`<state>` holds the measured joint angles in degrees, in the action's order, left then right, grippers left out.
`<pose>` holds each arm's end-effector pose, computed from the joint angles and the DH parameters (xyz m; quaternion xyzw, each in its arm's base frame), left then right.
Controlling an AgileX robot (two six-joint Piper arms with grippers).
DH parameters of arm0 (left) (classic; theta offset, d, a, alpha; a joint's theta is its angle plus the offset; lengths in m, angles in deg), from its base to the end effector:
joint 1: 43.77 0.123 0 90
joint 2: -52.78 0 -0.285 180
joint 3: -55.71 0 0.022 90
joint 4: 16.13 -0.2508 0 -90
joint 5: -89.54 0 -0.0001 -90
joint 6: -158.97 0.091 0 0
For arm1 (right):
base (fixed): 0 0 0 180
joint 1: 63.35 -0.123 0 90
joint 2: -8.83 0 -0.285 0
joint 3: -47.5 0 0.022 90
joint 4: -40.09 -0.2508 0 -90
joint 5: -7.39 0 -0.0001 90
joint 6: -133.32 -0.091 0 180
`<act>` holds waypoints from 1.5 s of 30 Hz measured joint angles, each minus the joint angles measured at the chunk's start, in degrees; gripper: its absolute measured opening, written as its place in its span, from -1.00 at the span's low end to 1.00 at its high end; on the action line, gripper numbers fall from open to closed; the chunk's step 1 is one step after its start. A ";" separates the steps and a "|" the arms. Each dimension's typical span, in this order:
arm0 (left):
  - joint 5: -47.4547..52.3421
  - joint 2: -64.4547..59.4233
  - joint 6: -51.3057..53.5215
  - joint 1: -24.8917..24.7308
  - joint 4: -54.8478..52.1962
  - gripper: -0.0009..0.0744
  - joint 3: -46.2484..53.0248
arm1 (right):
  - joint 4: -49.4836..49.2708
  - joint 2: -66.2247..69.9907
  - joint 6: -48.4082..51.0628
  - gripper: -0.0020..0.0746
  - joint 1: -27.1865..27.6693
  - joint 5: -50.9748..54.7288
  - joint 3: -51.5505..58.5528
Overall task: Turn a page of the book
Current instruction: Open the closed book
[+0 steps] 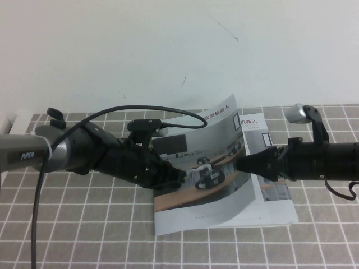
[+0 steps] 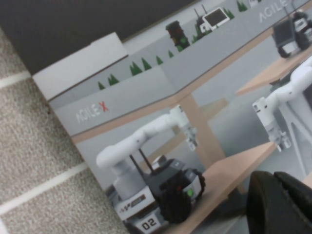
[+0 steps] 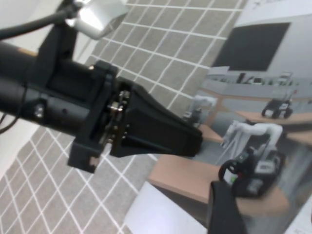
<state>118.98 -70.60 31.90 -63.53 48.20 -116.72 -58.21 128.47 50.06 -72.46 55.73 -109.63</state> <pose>0.3701 -0.1759 0.1467 0.1623 0.9162 -0.2816 0.2343 0.3405 0.1228 0.1431 -0.1855 0.8345 0.4145 0.3120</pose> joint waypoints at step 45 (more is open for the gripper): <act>0.00 0.00 0.74 0.00 0.00 -0.99 0.00 | 0.46 6.15 4.70 -0.08 -4.73 17.06 -6.72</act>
<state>118.98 -70.60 32.64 -63.53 48.20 -116.72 -57.75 134.62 54.76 -77.19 72.79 -116.36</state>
